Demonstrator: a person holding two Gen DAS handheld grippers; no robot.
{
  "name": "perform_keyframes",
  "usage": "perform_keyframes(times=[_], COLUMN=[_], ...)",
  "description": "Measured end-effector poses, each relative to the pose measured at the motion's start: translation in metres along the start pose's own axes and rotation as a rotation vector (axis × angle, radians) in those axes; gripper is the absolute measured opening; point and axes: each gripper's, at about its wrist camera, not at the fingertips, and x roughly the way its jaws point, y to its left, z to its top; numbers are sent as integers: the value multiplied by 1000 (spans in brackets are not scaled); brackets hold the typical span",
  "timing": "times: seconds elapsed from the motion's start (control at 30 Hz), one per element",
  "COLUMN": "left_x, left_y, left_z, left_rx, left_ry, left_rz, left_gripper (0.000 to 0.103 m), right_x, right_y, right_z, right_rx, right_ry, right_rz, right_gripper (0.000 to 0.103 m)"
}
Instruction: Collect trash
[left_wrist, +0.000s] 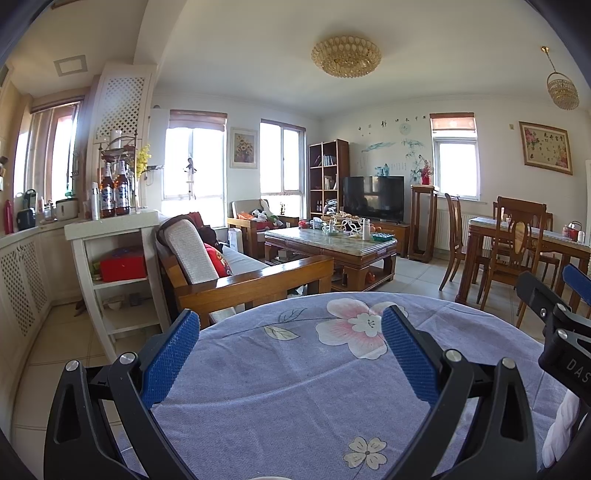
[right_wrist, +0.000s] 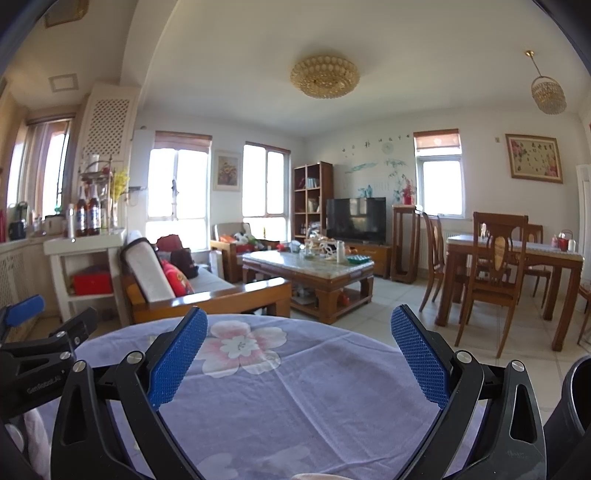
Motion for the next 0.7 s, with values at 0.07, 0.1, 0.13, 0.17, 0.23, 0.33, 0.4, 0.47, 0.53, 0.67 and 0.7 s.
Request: perform_keyframes(times=[0.07, 0.1, 0.13, 0.17, 0.23, 0.33, 0.4, 0.47, 0.53, 0.67, 0.7], left_x=[1, 3, 4, 5, 10, 10, 9, 8, 12, 11, 11], left_y=[1, 2, 1, 1, 0, 0, 1, 1, -2, -2, 0], left_z=[1, 2, 2, 2, 3, 1, 1, 0, -2, -5, -5], left_rx=[-1, -1, 1, 6, 16, 16, 5, 3, 11, 11, 9], left_ry=[1, 2, 3, 5, 18, 20, 8, 14, 39, 43, 39], left_rz=[-6, -18, -29, -41, -68, -86, -104, -116, -107, -91, -91], left_gripper=[98, 98, 98, 98, 98, 98, 98, 98, 98, 98, 98], right_x=[-1, -1, -1, -1, 0, 1, 3, 6, 9, 10, 10], right_y=[1, 1, 1, 2, 3, 0, -2, -4, -6, -9, -9], right_z=[0, 0, 1, 1, 1, 1, 1, 0, -1, -1, -1], right_rx=[-2, -3, -6, -10, -18, -8, 4, 16, 29, 40, 40], right_ry=[0, -2, -3, -4, 1, 6, 16, 33, 49, 54, 56], right_rz=[-5, -9, -13, -16, -10, 5, 6, 13, 31, 27, 28], right_gripper=[98, 98, 98, 98, 98, 98, 98, 98, 98, 98, 98])
